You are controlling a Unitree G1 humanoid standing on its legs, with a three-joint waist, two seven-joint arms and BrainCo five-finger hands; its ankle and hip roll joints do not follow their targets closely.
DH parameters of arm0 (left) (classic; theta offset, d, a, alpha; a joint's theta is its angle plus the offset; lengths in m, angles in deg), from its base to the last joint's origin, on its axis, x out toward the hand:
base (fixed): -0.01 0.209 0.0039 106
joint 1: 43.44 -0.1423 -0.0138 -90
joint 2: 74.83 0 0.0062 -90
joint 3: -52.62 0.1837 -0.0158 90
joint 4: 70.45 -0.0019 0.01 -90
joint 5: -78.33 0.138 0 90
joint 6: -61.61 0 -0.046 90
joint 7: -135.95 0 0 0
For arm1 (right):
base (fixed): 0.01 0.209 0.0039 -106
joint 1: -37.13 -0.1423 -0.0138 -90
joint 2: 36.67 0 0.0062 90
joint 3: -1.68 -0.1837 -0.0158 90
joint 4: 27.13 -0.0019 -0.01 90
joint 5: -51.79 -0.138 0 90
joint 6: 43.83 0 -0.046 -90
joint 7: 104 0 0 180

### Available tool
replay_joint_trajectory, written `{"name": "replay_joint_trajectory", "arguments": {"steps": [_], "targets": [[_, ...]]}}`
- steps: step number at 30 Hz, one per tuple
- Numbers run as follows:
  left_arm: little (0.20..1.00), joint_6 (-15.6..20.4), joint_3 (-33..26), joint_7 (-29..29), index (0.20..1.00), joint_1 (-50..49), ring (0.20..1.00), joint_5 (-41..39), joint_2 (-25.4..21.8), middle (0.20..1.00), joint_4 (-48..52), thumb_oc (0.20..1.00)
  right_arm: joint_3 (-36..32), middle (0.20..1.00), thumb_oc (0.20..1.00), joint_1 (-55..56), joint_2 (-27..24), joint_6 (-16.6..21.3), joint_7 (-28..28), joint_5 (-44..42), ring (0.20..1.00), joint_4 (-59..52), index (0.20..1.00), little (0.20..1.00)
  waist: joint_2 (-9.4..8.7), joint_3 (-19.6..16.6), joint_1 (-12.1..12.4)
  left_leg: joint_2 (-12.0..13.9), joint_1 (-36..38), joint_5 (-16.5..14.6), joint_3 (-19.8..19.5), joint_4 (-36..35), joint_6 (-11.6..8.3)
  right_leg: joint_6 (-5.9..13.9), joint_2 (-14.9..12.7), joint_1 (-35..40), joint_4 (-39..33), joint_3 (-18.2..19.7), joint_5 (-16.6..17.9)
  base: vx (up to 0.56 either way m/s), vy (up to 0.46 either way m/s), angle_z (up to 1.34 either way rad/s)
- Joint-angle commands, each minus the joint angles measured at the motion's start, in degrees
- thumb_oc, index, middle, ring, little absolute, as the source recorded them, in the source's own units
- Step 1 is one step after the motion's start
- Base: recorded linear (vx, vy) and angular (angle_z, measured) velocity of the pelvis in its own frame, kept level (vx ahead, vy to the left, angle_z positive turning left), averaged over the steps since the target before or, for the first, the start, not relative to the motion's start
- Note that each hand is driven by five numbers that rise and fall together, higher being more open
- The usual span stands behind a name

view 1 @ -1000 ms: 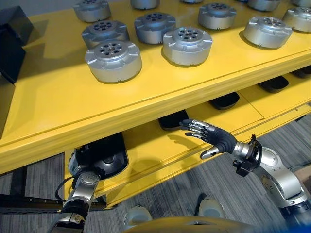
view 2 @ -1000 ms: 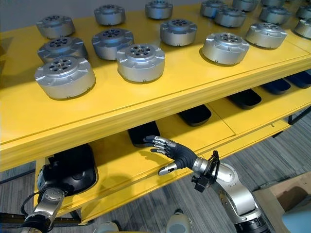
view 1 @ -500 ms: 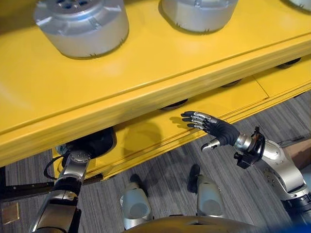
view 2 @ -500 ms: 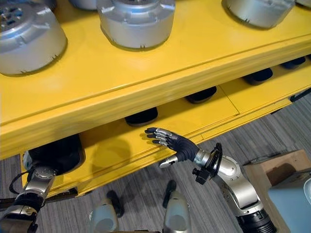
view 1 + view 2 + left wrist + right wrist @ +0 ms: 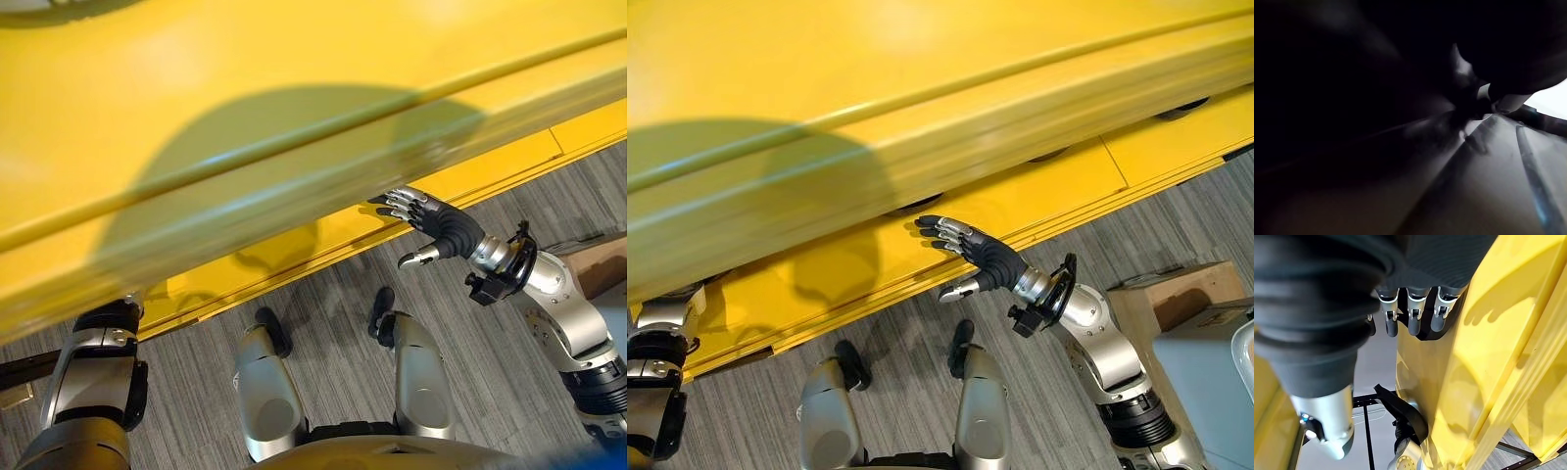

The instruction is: Move parts from the plastic box to the shelf.

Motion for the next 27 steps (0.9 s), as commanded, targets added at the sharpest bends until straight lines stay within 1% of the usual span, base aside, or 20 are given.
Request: {"name": "replay_joint_trajectory", "arguments": {"steps": [1, 5, 8, 11, 13, 15, 18, 19, 21, 25, 27], "targets": [[0.200, -3.10, 4.34, 0.87, 0.200, -4.40, 0.200, 3.28, 1.81, 0.200, -2.15, 0.200, -2.64, 1.000, 1.000, -0.60, 2.14, 1.29, 0.34, -3.53, 1.000, -4.75, 1.000, 1.000, -2.58, -1.38, 0.36, 1.08, -1.21, 5.21, -1.64, -2.44, -2.45, 6.72, -5.26, 2.63, 3.54, 1.50, -3.55, 0.00, 0.000, 0.00], [0.200, -3.99, 5.65, 1.44, 0.200, -3.14, 0.200, 7.69, 0.71, 0.200, -0.06, 0.200, -3.01, 1.000, 1.000, -1.00, 2.11, 0.93, 0.58, -3.07, 1.000, -4.87, 1.000, 1.000, -2.53, -0.50, 0.23, 0.99, -1.81, 4.95, -1.30, -2.13, -2.29, 6.64, -5.23, 1.40, 4.17, 1.73, -3.47, -0.02, 0.010, -0.03], [0.200, -4.79, 6.61, 0.84, 0.200, -1.94, 0.200, 10.06, -0.30, 0.200, 1.02, 0.200, -3.02, 1.000, 1.000, -1.07, 2.03, 1.62, 0.30, -2.77, 1.000, -4.36, 1.000, 1.000, -2.28, -0.07, 0.18, 0.72, -2.18, 4.78, -1.22, -2.04, -2.21, 6.53, -5.14, 0.71, 4.55, 1.90, -3.51, -0.01, 0.007, 0.00], [0.200, -5.45, 7.90, -1.03, 0.200, -1.11, 0.200, 13.42, -1.54, 0.200, 1.96, 0.200, -3.14, 1.000, 1.000, -1.00, 2.05, 2.19, 0.13, -2.62, 1.000, -4.14, 1.000, 1.000, -1.95, 0.21, 0.16, 0.26, -1.97, 4.48, -0.99, -2.09, -1.89, 6.59, -5.15, 0.54, 4.63, 1.97, -3.41, -0.01, -0.005, -0.01], [0.200, -5.74, 9.42, -2.98, 0.200, -1.10, 0.200, 17.25, -1.80, 0.200, 1.92, 0.200, -3.21, 1.000, 1.000, -0.71, 1.94, 2.69, -0.43, -2.74, 1.000, -3.96, 1.000, 1.000, -1.73, 0.09, -0.01, 0.05, -1.43, 4.43, -0.69, -2.43, -1.73, 6.53, -5.20, 0.69, 4.74, 1.88, -3.47, 0.00, 0.000, 0.00], [0.200, -5.22, 10.63, -3.67, 0.200, -2.00, 0.200, 16.70, -0.99, 0.200, 1.74, 0.200, -3.35, 1.000, 1.000, -0.27, 2.12, 3.45, -1.31, -2.74, 1.000, -3.38, 1.000, 1.000, -1.55, -0.10, -0.13, -0.28, -0.68, 4.31, -0.42, -2.76, -1.36, 6.47, -5.29, 1.08, 4.58, 1.78, -3.44, 0.00, -0.002, -0.02], [0.200, -5.18, 10.67, -3.65, 0.200, -2.02, 0.200, 16.68, -0.96, 0.200, 1.71, 0.200, -3.36, 1.000, 1.000, -0.22, 2.10, 3.48, -1.34, -2.74, 1.000, -3.36, 1.000, 1.000, -1.54, -0.10, -0.10, -0.31, -0.58, 4.32, -0.37, -2.83, -1.36, 6.48, -5.30, 1.15, 4.54, 1.79, -3.42, 0.01, -0.008, -0.06], [0.200, -4.08, 11.96, -3.49, 0.200, -4.49, 0.200, 17.22, 2.10, 0.200, 0.30, 0.200, -2.96, 1.000, 1.000, 0.07, 2.85, 4.34, -2.68, -2.32, 1.000, -2.33, 1.000, 1.000, -1.26, -1.01, -0.16, -0.82, 0.72, 4.32, -0.04, -3.59, -1.08, 6.45, -5.51, 2.06, 3.96, 1.49, -3.41, 0.04, -0.036, -0.04], [0.200, -2.84, 12.35, -2.83, 0.200, -6.67, 0.200, 17.50, 4.93, 0.200, -1.11, 0.200, -1.97, 1.000, 1.000, 0.26, 3.50, 5.00, -2.77, -1.81, 1.000, -1.80, 1.000, 1.000, -1.10, -1.86, -0.03, -1.34, 2.03, 4.59, 0.07, -4.63, -0.95, 6.50, -5.65, 3.09, 3.27, 1.23, -3.39, 0.04, -0.053, -0.02], [0.200, -1.66, 12.56, -2.56, 0.200, -8.43, 0.200, 16.94, 7.61, 0.200, -3.81, 0.200, -0.37, 1.000, 1.000, 0.56, 4.48, 4.77, -3.02, -0.72, 1.000, -1.37, 1.000, 1.000, -0.49, -3.45, 0.16, -2.30, 4.68, 5.40, 0.05, -6.91, -0.90, 6.84, -6.12, 5.35, 1.78, 0.77, -3.19, 0.04, -0.039, 0.02], [0.200, -0.21, 12.46, -2.96, 0.200, -9.23, 0.200, 16.81, 8.14, 0.200, -5.42, 0.200, 0.00, 1.000, 1.000, 0.81, 4.81, 4.33, -3.00, -0.53, 1.000, -1.44, 1.000, 1.000, -0.09, -4.21, 0.31, -2.78, 5.81, 5.78, -0.06, -7.81, -0.88, 7.03, -6.44, 6.30, 1.32, 0.60, -3.08, 0.04, -0.033, -0.02]]}}
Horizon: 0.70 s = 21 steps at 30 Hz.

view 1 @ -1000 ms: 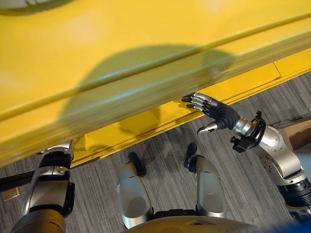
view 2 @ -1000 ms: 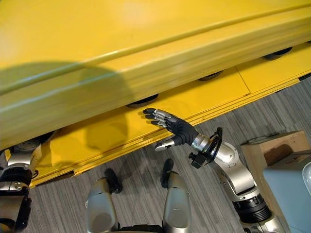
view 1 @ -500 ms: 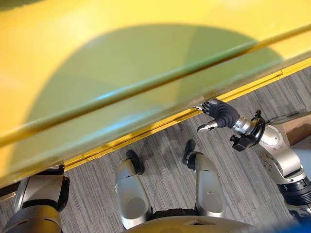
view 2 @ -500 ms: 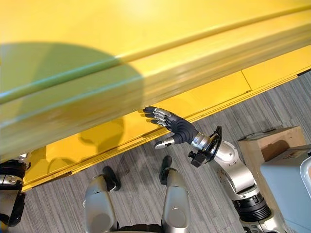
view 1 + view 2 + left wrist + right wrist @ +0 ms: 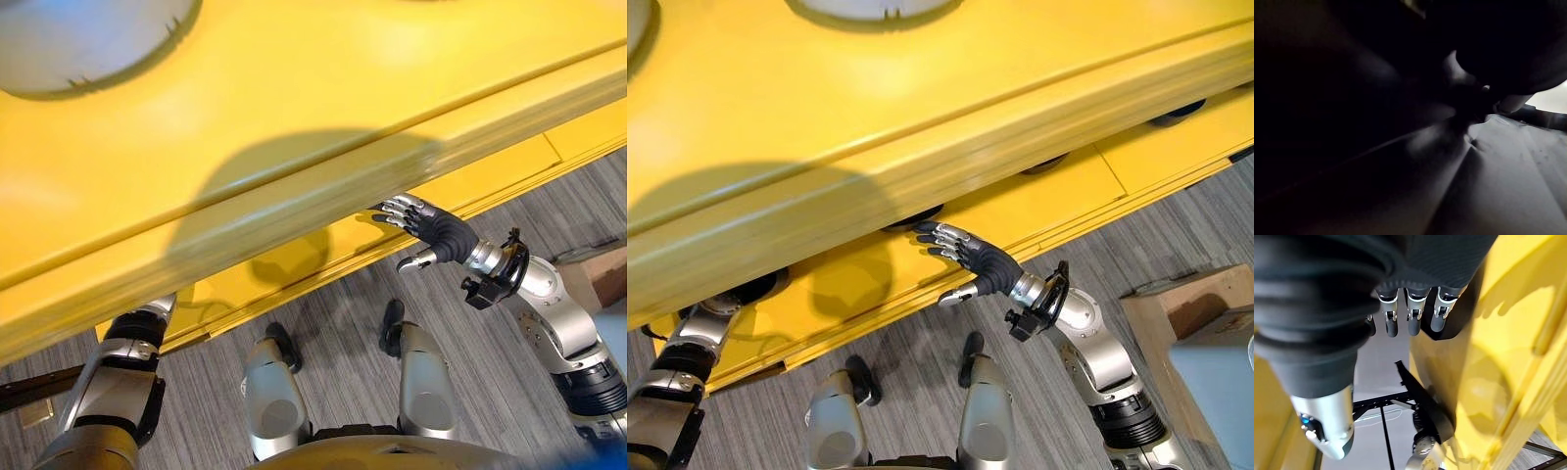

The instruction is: Move parts from the plastic box to the shelf.

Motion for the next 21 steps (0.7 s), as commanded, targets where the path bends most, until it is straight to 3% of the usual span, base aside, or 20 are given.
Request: {"name": "replay_joint_trajectory", "arguments": {"steps": [1, 13, 20, 21], "targets": [[0.200, 1.56, 3.36, -0.27, 0.200, -3.70, 0.200, 0.75, 1.90, 0.200, -4.71, 0.200, -2.64, 1.000, 1.000, 0.06, 2.61, 2.71, -0.43, 0.05, 1.000, -4.32, 1.000, 1.000, -2.15, -0.06, 0.33, -1.10, -0.73, 5.93, -2.48, -3.99, -0.31, 6.61, -6.00, 2.63, 1.80, -0.67, -2.45, 0.00, 0.000, 0.00], [0.200, 3.11, 4.43, -0.07, 0.200, -5.29, 0.200, 1.65, 3.85, 0.200, -8.80, 0.200, -1.49, 1.000, 1.000, 0.24, 3.29, -0.27, 0.29, 1.40, 1.000, -5.36, 1.000, 1.000, -0.83, -2.31, 0.19, -1.56, 2.37, 6.44, -2.65, -5.55, -0.42, 6.79, -6.86, 5.04, 1.02, -0.77, -2.34, 0.05, -0.004, 0.02], [0.200, 2.13, 2.86, 0.54, 0.200, -4.35, 0.200, 1.52, 0.73, 0.200, -7.09, 0.200, -2.39, 1.000, 1.000, 0.02, 2.30, -2.05, 1.45, 1.04, 1.000, -6.78, 1.000, 1.000, -0.66, -1.92, 0.27, -1.01, 1.02, 7.47, -2.45, -5.16, 0.25, 5.76, -6.55, 3.08, 2.36, -0.39, -1.68, 0.01, 0.012, -0.02], [0.228, 2.15, 2.61, 0.92, 0.228, -4.23, 0.228, 0.88, 0.47, 0.228, -6.94, 0.228, -2.37, 1.000, 1.000, 0.13, 2.23, -1.99, 1.61, 1.21, 1.000, -6.91, 1.000, 1.000, -0.69, -1.77, 0.27, -0.92, 0.92, 7.48, -2.45, -5.10, 0.25, 5.75, -6.56, 2.92, 2.48, -0.39, -1.65, 0.01, -0.007, -0.06]]}}
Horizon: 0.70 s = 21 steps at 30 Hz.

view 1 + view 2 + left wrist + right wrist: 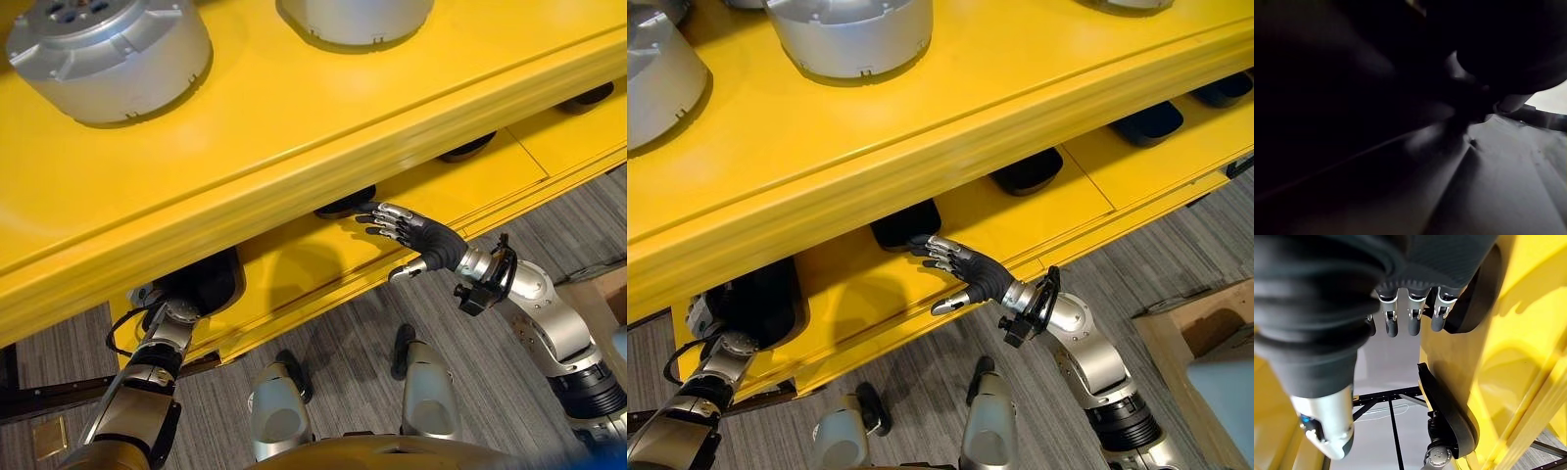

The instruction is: Move parts from the plastic box to the shelf.

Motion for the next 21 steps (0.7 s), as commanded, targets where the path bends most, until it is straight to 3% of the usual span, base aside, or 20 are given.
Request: {"name": "replay_joint_trajectory", "arguments": {"steps": [1, 2, 7, 15, 21], "targets": [[0.721, -0.28, 0.33, 1.32, 0.721, -1.02, 0.721, -0.52, -2.78, 0.721, -0.01, 0.721, -2.14, 1.000, 1.000, -0.01, 2.34, 1.66, 0.69, -0.34, 1.000, -6.73, 1.000, 1.000, -2.07, 0.60, 0.95, 0.89, -1.45, 6.73, -3.44, -3.46, 0.12, 5.40, -4.78, 2.77, 0.56, -1.02, -0.34, 0.00, -0.009, -0.04], [1.000, -0.36, -0.04, 0.94, 1.000, -0.93, 1.000, -1.47, -2.89, 1.000, 0.30, 1.000, -2.24, 1.000, 1.000, -0.07, 2.27, 1.54, 0.84, -0.37, 1.000, -6.83, 1.000, 1.000, -2.08, 0.65, 0.98, 0.89, -1.56, 6.75, -3.46, -3.46, 0.10, 5.42, -4.76, 2.61, 0.60, -1.03, -0.33, 0.00, 0.000, 0.00], [1.000, 1.30, -2.36, -0.76, 1.000, -0.60, 1.000, -7.41, -2.08, 1.000, 0.95, 1.000, -2.44, 1.000, 1.000, -0.41, 2.12, 1.41, 1.13, -0.65, 1.000, -7.30, 1.000, 1.000, -2.33, 1.10, 0.92, 0.97, -2.21, 6.80, -3.76, -3.21, -0.01, 5.19, -4.33, 2.06, 0.91, -0.84, -0.58, 0.00, 0.000, 0.00], [1.000, 2.20, -4.47, 1.58, 1.000, -1.68, 1.000, -11.79, 0.50, 1.000, 3.17, 1.000, -2.86, 1.000, 1.000, 1.33, 2.48, 2.29, 0.27, -0.68, 1.000, -7.51, 1.000, 1.000, -2.70, 0.56, 0.89, 1.27, -1.21, 7.00, -3.84, -3.68, -0.21, 5.07, -3.86, 3.45, 0.28, -1.19, -0.77, 0.03, -0.019, 0.00], [1.000, 5.05, -6.35, -1.17, 1.000, -2.65, 1.000, -16.01, 3.05, 1.000, 4.75, 1.000, -2.48, 1.000, 1.000, 2.28, 2.91, 2.66, -1.13, 0.28, 1.000, -7.15, 1.000, 1.000, -2.93, -0.01, 0.96, 1.37, -0.18, 6.94, -3.93, -3.90, -0.22, 4.93, -3.43, 4.88, -0.16, -1.47, -1.03, 0.05, -0.030, 0.01]]}}
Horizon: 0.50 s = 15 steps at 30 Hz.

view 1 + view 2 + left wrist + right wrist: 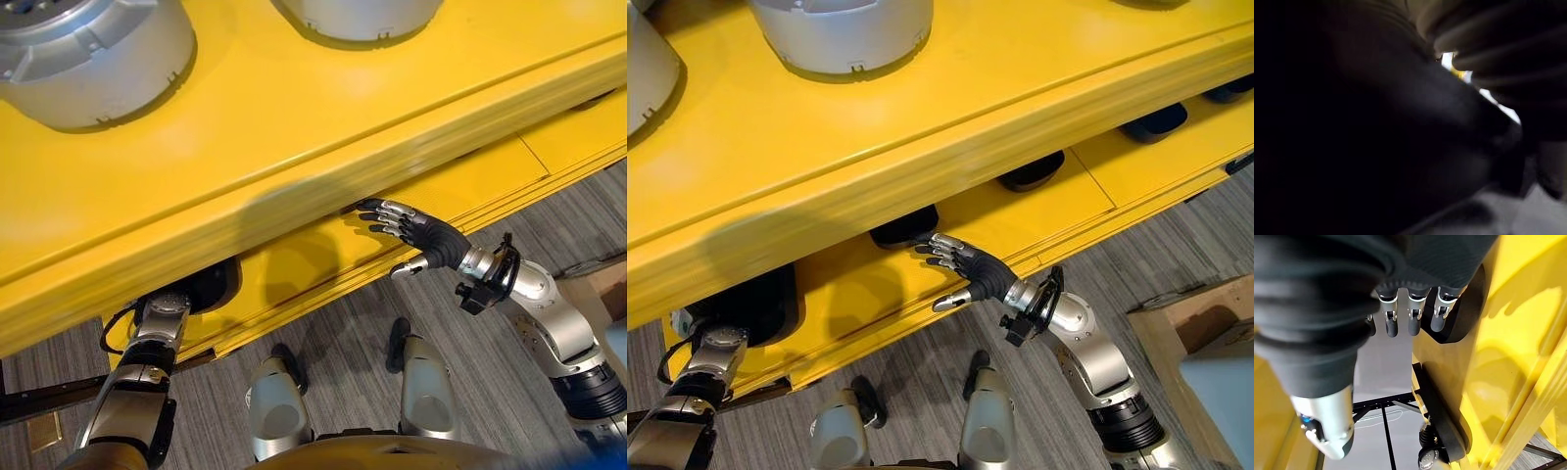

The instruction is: Move parts from the plastic box to the shelf.

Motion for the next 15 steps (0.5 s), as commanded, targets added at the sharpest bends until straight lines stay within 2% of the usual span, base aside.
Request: {"name": "replay_joint_trajectory", "arguments": {"steps": [1, 8, 13, 14, 15], "targets": [[1.000, 2.57, 1.67, -2.44, 1.000, -2.07, 1.000, -1.81, 2.53, 1.000, 0.37, 1.000, -2.19, 1.000, 1.000, 2.19, 2.77, 3.62, -2.45, 0.59, 1.000, -6.39, 1.000, 1.000, -2.32, -2.13, 0.62, 0.76, -1.10, 6.85, -3.61, -3.32, 0.05, 5.17, -4.34, 4.09, -0.37, -1.37, -0.29, 0.05, -0.039, 0.01], [1.000, 5.36, 0.87, -3.18, 1.000, -3.40, 1.000, -6.34, 4.03, 1.000, 3.62, 1.000, -1.83, 1.000, 1.000, 3.55, 3.22, 3.29, -1.99, -0.16, 1.000, -7.03, 1.000, 1.000, -2.59, -2.35, 0.92, 0.87, -0.60, 6.68, -3.65, -3.39, 0.03, 4.96, -3.62, 5.41, -1.22, -1.76, -0.41, 0.03, -0.042, 0.02], [1.000, 7.56, 0.73, -2.52, 1.000, -6.05, 1.000, -10.16, 7.66, 1.000, 6.51, 1.000, -1.93, 1.000, 1.000, 4.70, 4.13, 4.09, -2.13, -0.06, 1.000, -7.45, 1.000, 1.000, -2.87, -2.19, 1.33, 0.82, -0.42, 6.64, -3.61, -3.68, 0.12, 4.71, -2.89, 6.60, -2.26, -2.37, -0.58, 0.01, -0.054, 0.07], [1.000, 7.70, 0.75, -2.43, 1.000, -6.57, 1.000, -9.85, 8.22, 1.000, 6.69, 1.000, -2.01, 1.000, 1.000, 4.90, 4.23, 4.16, -2.25, -0.07, 1.000, -7.37, 1.000, 1.000, -2.98, -2.21, 1.33, 0.66, 0.08, 5.35, -4.18, -3.10, -0.63, 5.37, -3.07, 7.34, -1.84, -2.15, -1.76, 0.08, -0.029, 0.09], [1.000, 7.71, 0.88, -2.36, 1.000, -6.96, 1.000, -9.68, 8.80, 1.000, 6.86, 1.000, -1.97, 1.000, 1.000, 4.92, 4.31, 4.20, -2.38, -0.19, 1.000, -7.28, 1.000, 1.000, -3.06, -2.25, 1.38, 0.73, 0.25, 5.40, -4.10, -3.23, -0.66, 5.34, -2.97, 7.66, -2.08, -2.28, -1.75, 0.08, -0.031, 0.03]]}}
